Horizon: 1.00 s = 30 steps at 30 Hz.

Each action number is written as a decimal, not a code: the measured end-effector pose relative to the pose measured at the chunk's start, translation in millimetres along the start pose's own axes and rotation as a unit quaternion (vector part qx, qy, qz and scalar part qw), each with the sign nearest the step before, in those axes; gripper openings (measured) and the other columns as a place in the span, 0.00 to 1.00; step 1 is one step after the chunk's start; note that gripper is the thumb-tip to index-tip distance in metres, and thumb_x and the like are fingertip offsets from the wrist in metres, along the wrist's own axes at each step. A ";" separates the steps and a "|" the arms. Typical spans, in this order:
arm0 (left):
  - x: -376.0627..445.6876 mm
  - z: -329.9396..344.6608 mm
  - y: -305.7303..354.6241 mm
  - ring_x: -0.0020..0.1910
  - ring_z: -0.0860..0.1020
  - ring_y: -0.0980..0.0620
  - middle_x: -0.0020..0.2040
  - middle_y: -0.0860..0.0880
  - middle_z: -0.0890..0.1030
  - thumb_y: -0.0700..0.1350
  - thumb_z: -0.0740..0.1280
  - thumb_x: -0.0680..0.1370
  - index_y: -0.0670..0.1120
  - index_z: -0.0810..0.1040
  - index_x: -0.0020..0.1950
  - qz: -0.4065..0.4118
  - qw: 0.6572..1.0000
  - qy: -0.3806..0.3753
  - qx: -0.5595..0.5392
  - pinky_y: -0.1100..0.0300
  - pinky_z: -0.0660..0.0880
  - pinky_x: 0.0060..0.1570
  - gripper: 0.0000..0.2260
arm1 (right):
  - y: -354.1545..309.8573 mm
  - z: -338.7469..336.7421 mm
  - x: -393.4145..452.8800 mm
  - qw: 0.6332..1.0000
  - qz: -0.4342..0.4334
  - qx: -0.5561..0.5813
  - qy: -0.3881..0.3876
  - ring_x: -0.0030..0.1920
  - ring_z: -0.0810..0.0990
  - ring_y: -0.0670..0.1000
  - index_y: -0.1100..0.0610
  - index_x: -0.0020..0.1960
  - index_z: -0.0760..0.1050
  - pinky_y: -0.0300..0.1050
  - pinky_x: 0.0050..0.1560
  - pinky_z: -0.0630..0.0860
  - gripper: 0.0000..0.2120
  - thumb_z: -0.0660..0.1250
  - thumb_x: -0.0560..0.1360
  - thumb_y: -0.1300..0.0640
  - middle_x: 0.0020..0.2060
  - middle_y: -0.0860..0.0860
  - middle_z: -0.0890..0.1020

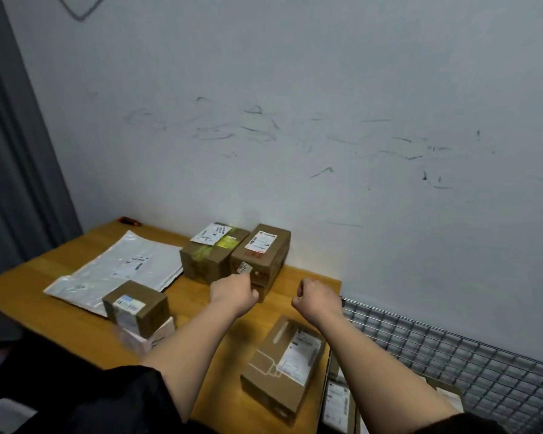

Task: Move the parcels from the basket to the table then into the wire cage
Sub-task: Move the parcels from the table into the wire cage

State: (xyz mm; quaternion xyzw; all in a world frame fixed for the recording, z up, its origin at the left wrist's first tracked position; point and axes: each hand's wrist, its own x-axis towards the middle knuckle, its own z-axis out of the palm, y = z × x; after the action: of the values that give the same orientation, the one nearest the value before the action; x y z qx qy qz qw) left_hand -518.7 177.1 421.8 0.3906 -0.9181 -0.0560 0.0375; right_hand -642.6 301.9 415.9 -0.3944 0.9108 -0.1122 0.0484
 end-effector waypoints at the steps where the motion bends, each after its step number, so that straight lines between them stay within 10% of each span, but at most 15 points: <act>1: 2.6 -0.5 -5.5 0.50 0.79 0.47 0.52 0.48 0.80 0.52 0.58 0.78 0.48 0.72 0.60 -0.004 1.000 0.001 0.000 0.55 0.77 0.48 0.14 | -4.2 0.2 3.3 1.000 -0.003 -0.002 -0.002 0.56 0.78 0.56 0.55 0.58 0.73 0.47 0.49 0.75 0.14 0.62 0.76 0.51 0.56 0.54 0.79; 17: 73.9 13.0 -23.5 0.49 0.79 0.49 0.51 0.49 0.80 0.53 0.59 0.78 0.48 0.72 0.57 -0.056 0.998 -0.023 -0.023 0.57 0.74 0.42 0.12 | -12.3 1.9 98.4 1.000 -0.006 0.017 -0.004 0.55 0.79 0.56 0.55 0.60 0.73 0.49 0.51 0.77 0.14 0.62 0.77 0.51 0.55 0.54 0.80; 30: 221.5 57.1 -70.3 0.67 0.69 0.44 0.70 0.44 0.68 0.59 0.60 0.79 0.46 0.60 0.75 -0.069 0.984 -0.087 -0.136 0.47 0.72 0.62 0.29 | -39.3 73.0 221.6 0.983 0.123 0.106 -0.083 0.65 0.73 0.58 0.54 0.73 0.61 0.54 0.61 0.73 0.27 0.57 0.79 0.41 0.67 0.56 0.71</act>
State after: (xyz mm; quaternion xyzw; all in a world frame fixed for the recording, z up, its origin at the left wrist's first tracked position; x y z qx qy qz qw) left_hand -628.3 -26.9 361.6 0.4384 -0.8723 -0.2163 0.0056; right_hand -753.5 102.0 354.7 -0.2797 0.9283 -0.1680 0.1784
